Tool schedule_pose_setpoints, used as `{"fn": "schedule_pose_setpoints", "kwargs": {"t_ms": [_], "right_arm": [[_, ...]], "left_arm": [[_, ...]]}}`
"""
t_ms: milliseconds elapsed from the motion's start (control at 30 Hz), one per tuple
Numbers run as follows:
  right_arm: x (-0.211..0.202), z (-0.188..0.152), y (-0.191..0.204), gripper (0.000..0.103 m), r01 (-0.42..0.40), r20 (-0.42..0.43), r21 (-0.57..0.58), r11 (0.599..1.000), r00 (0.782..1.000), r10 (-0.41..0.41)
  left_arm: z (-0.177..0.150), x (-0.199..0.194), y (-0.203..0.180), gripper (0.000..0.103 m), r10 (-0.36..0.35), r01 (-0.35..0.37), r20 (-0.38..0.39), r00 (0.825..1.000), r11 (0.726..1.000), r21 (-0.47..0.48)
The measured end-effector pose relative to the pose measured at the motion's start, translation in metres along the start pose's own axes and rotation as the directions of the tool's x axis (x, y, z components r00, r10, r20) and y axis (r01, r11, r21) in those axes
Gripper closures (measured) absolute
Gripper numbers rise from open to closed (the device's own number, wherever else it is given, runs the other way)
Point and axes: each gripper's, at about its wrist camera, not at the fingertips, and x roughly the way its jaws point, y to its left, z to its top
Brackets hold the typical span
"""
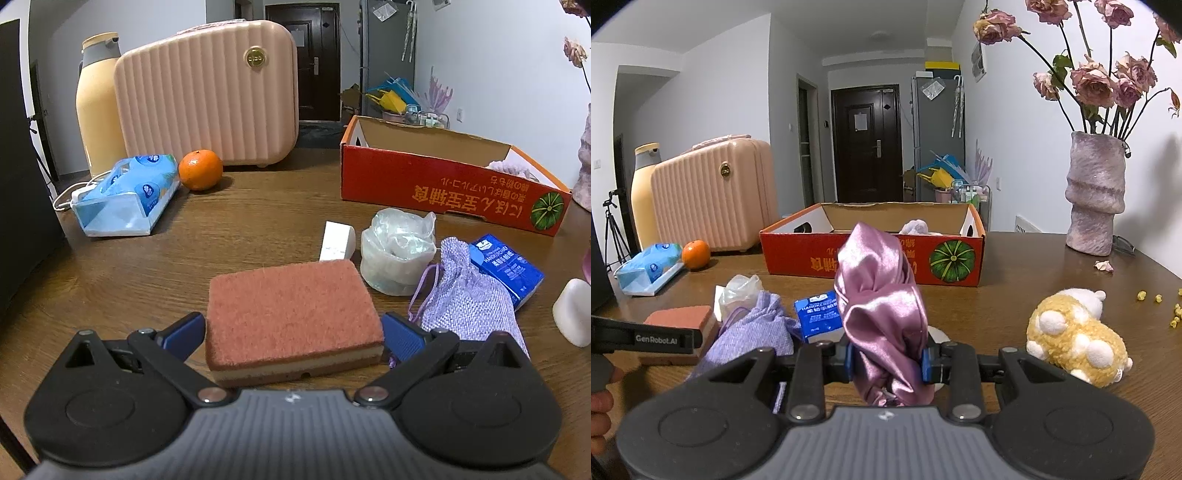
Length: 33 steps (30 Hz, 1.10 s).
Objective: Organize soft objects
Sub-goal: 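Close the left tool on the pink-and-cream sponge and lift it, then carry the sponge with the left tool while the right tool carries the scrunchie over the box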
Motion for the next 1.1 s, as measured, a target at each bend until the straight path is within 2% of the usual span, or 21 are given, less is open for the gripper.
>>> {"fn": "schedule_pose_setpoints", "kwargs": {"t_ms": [300, 700, 1100], "right_arm": [[0.000, -0.001, 0.001, 0.072, 0.000, -0.001, -0.002, 1.000, 1.000, 0.000], [0.000, -0.001, 0.001, 0.072, 0.002, 0.001, -0.001, 1.000, 1.000, -0.002], [0.002, 0.003, 0.004, 0.072, 0.010, 0.063, -0.008, 1.000, 0.998, -0.010]], "left_arm": [[0.000, -0.001, 0.002, 0.002, -0.045, 0.045, -0.005, 0.999, 0.999, -0.001], [0.003, -0.024, 0.003, 0.002, -0.049, 0.048, 0.097, 0.994, 0.999, 0.007], [0.012, -0.050, -0.001, 0.002, -0.095, 0.093, 0.210, 0.973, 0.995, 0.019]]}}
